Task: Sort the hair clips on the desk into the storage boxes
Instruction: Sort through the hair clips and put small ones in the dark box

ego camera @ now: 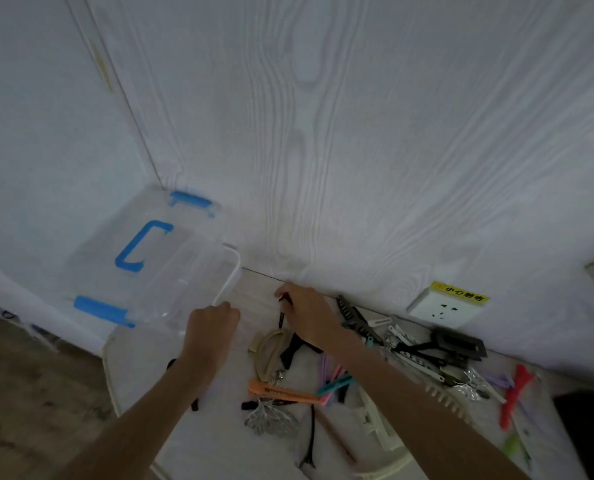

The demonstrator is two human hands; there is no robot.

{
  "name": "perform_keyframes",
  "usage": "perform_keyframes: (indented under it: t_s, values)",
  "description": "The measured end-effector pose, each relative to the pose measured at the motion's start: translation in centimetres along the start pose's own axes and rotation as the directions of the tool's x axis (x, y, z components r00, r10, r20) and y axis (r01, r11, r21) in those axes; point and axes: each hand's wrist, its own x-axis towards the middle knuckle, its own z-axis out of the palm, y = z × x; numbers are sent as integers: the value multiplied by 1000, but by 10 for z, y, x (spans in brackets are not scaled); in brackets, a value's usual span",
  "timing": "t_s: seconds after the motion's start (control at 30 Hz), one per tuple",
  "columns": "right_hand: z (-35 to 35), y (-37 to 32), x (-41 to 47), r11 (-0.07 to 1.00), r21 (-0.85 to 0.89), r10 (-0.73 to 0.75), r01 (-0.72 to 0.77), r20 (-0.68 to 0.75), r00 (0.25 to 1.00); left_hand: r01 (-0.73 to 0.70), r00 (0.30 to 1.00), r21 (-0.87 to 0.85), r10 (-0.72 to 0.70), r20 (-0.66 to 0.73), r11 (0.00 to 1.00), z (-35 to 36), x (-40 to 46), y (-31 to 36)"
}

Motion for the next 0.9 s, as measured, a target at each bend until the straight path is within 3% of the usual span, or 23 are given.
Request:
perform_keyframes:
  t_s: [0.07,0.17,0.27,0.37,0.47,0.57,0.63,0.8,0.9]
  values:
    - [-8,10,-7,994,96,64,-61,-34,997,77,995,-59,-80,-63,995,5,-1,1]
    - [-13,18,-5,987,137,96,-87,-66,993,149,959,-289,-210,-192,946,10,-1,0]
    - [-5,12,7,994,83,86,-73,-168,982,147,945,-553,-281,-165,820,11,1,3]
    - [8,6,19,992,40,125,-118,-252,960,170,928,-840,-371,-40,516,7,3,4]
    - [5,14,12,983,-119,107,-142,-262,959,201,911,-966,-395,122,165,8,10,0]
    - [-7,32,-2,959,-243,89,-149,-241,966,243,912,-970,-340,230,-4,7,21,4]
    - [-10,42,-6,967,-195,114,-161,-233,966,287,920,-957,-262,291,-54,7,32,12]
    - [-6,42,1,994,62,100,-95,-96,990,333,935,-941,-145,323,51,15,54,31]
    - [7,36,13,995,-62,66,-72,-88,994,335,930,-942,-161,332,-7,19,58,32]
